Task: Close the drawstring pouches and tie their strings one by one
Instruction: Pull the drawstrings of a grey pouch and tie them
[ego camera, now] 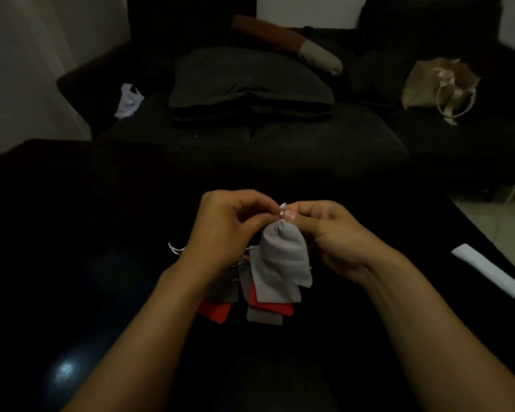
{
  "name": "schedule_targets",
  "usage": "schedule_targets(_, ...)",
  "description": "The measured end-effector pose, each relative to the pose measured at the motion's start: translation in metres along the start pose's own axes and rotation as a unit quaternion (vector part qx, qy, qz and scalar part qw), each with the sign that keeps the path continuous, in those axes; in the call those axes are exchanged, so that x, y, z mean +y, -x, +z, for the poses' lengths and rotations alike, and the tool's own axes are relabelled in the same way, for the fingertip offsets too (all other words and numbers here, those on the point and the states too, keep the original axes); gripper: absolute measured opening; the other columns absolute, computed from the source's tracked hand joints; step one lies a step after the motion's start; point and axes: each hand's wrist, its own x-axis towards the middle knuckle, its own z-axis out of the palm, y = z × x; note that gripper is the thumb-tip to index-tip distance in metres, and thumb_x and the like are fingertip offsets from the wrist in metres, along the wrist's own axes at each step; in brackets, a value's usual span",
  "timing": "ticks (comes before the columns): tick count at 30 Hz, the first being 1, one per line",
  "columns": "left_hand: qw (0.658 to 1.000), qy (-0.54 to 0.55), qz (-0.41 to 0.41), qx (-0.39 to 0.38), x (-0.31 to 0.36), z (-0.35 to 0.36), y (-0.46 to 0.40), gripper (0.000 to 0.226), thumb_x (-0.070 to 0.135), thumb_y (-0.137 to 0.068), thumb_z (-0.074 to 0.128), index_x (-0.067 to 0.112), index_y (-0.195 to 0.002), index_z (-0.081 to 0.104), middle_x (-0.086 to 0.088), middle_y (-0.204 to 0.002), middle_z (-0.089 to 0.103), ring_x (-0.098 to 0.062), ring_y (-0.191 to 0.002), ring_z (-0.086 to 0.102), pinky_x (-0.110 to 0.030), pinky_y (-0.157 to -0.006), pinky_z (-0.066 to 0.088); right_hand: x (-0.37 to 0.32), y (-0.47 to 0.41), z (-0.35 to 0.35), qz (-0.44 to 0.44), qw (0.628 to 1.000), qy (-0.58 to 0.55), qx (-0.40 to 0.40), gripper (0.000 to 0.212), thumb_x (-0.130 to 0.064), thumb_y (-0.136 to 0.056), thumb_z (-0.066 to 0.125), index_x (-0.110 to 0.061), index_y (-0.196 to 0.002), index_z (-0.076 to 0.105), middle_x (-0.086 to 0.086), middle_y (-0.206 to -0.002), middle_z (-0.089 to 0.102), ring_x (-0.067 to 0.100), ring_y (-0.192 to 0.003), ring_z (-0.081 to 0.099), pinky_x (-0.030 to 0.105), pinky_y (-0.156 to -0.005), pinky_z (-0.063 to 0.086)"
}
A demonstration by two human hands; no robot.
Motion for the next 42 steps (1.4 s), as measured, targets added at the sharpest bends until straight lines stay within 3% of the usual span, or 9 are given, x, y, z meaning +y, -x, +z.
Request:
schedule_targets(5,0.993,-0.100,0.061,-0.006,-0.005,-0.001,0.001,0.020,0.006,-0.080,0.078,0.017,-0.097,0.078,0.010,-0.088,0.074,0.001,-0.086,0.070,-0.011,-0.077,0.053,0.000,0.000,0.004,0.032,0.999,-0.029,0.005,0.025,-0.013,-0.101,0.049,-0.004,-0.085,0.067,0.005,-0.068,0.058,0.006,-0.055,0.051,0.016,-0.048,0.042)
schedule_targets(10,0.988,-0.130,0.082,-0.031,-0.006,-0.001,0.000,0.020,0.009,-0.080,0.079,0.016,-0.099,0.078,0.005,-0.092,0.076,0.001,-0.089,0.069,-0.010,-0.079,0.053,-0.001,-0.004,0.006,0.081,0.995,-0.055,0.031,0.035,-0.040,-0.096,0.057,-0.009,-0.079,0.063,0.002,-0.062,0.050,0.010,-0.053,0.043,0.021,-0.050,0.033)
schedule_targets(15,0.983,-0.144,0.085,-0.072,-0.007,0.001,0.001,0.021,0.014,-0.081,0.079,0.021,-0.101,0.077,0.009,-0.093,0.076,0.003,-0.086,0.069,-0.012,-0.079,0.053,0.005,-0.005,0.005,0.089,0.993,-0.052,0.048,0.022,-0.020,-0.096,0.059,-0.005,-0.079,0.060,0.005,-0.062,0.047,0.009,-0.050,0.039,0.019,-0.044,0.028)
schedule_targets(22,0.981,-0.156,0.101,-0.063,-0.012,0.003,0.001,0.017,0.010,-0.077,0.082,0.018,-0.092,0.080,0.005,-0.087,0.078,0.001,-0.080,0.070,-0.008,-0.075,0.051,0.006,-0.007,0.005,0.092,0.993,-0.043,0.061,0.028,-0.015,-0.094,0.061,-0.008,-0.067,0.060,0.002,-0.057,0.046,0.007,-0.048,0.037,0.018,-0.044,0.025)
schedule_targets(28,0.993,-0.088,0.067,-0.049,-0.011,0.005,0.003,0.012,0.010,-0.083,0.077,0.017,-0.092,0.078,0.010,-0.086,0.076,0.003,-0.082,0.070,-0.015,-0.076,0.055,0.005,-0.007,0.004,0.090,0.991,-0.068,0.069,0.025,-0.014,-0.093,0.062,-0.008,-0.069,0.060,0.002,-0.059,0.044,0.007,-0.049,0.037,0.017,-0.042,0.026)
schedule_targets(32,0.994,-0.069,0.004,-0.083,-0.010,0.011,0.004,0.006,0.014,-0.093,0.065,0.018,-0.097,0.066,0.008,-0.084,0.070,-0.003,-0.079,0.068,-0.021,-0.070,0.055,0.003,-0.007,0.004,0.085,0.991,-0.055,0.084,0.014,-0.018,-0.093,0.063,-0.005,-0.088,0.065,0.003,-0.061,0.049,0.008,-0.051,0.043,0.016,-0.042,0.034)
schedule_targets(36,0.991,-0.085,-0.062,-0.086,-0.013,0.014,0.004,0.003,0.022,-0.101,0.049,0.021,-0.099,0.051,0.006,-0.078,0.060,-0.002,-0.066,0.057,-0.016,-0.057,0.042,0.003,-0.009,0.003,0.044,0.991,-0.013,0.123,0.022,-0.022,-0.094,0.063,-0.010,-0.076,0.067,0.001,-0.062,0.057,0.008,-0.054,0.052,0.017,-0.046,0.040)
schedule_targets(42,0.994,-0.087,-0.054,-0.046,-0.013,0.010,0.002,0.007,0.018,-0.102,0.047,0.019,-0.095,0.049,0.006,-0.073,0.055,-0.001,-0.060,0.052,-0.016,-0.052,0.040,0.001,-0.007,0.002,-0.015,0.985,0.026,0.169,0.025,-0.018,-0.095,0.063,-0.009,-0.072,0.069,0.001,-0.059,0.056,0.007,-0.052,0.051,0.015,-0.045,0.040)
